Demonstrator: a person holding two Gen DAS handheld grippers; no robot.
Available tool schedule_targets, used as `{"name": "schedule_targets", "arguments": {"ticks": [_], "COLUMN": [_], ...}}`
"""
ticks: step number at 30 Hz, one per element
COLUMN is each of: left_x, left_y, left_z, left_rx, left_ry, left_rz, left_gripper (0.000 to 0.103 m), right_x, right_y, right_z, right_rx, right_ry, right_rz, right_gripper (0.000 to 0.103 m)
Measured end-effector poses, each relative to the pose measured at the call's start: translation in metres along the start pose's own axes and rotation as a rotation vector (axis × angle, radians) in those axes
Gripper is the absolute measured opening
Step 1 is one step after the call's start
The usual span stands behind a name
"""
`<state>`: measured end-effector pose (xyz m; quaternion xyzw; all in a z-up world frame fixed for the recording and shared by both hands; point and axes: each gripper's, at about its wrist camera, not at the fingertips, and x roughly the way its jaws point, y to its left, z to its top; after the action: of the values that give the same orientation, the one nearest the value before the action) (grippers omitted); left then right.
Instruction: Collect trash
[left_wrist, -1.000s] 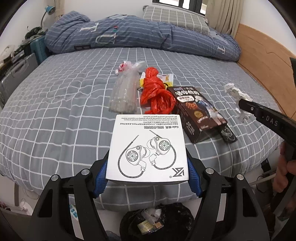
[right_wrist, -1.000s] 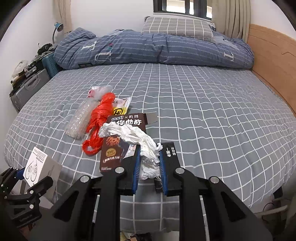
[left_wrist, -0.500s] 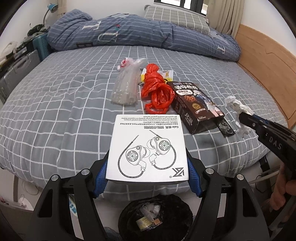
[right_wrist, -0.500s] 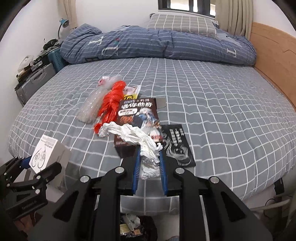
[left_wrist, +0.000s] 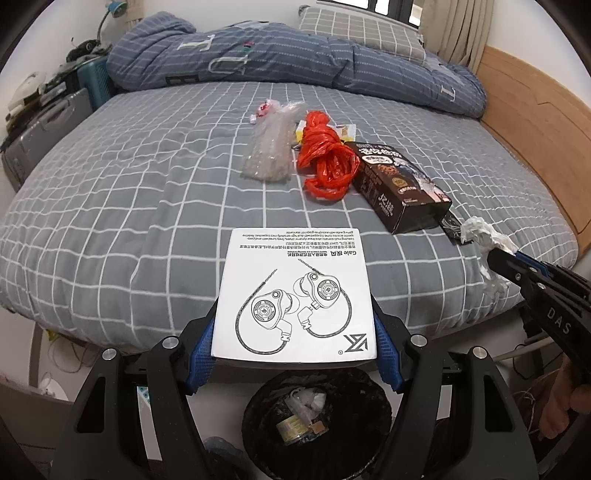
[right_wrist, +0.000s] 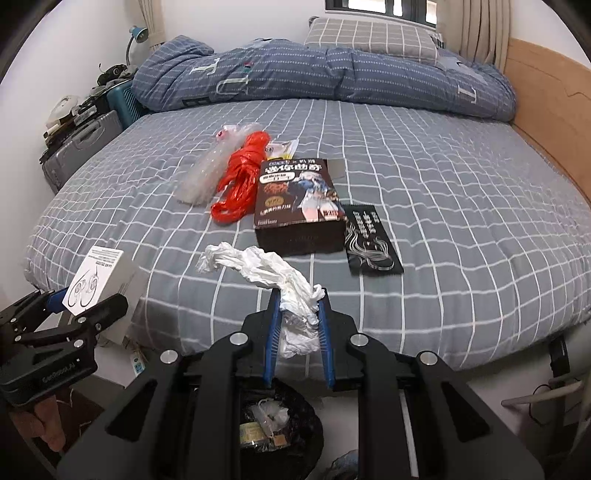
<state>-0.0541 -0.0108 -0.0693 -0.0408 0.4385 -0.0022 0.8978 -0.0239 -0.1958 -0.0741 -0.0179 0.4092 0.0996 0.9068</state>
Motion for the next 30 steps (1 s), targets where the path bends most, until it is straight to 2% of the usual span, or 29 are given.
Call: {"name": "schedule_targets", "arguments": {"ticks": [10,24,30], "left_x": [-0.008,-0.038,-0.043], "left_y": [-0.007,-0.010,-0.005], "left_z": [-0.019,-0.014,-0.028], "left_rx": [-0.005,-0.044,-0.039], "left_ry": [0.024,0.021,0.027], "left_rz": [-0.006,-0.018,0.006], "left_gripper": [0.069,0.069,0.069], "right_x": [-0.008,-0.035,-0.041], "right_y": [0.008,0.014,0.012], "right_z": [-0.024,-0.033,-0.044], "right_rx": [-0.005,-0.011,0.020], "right_ry": [0.027,0.029,0.043], "right_rz": [0.002,-0.019,-0.010], "right_gripper": [0.018,0.019,0.019]}}
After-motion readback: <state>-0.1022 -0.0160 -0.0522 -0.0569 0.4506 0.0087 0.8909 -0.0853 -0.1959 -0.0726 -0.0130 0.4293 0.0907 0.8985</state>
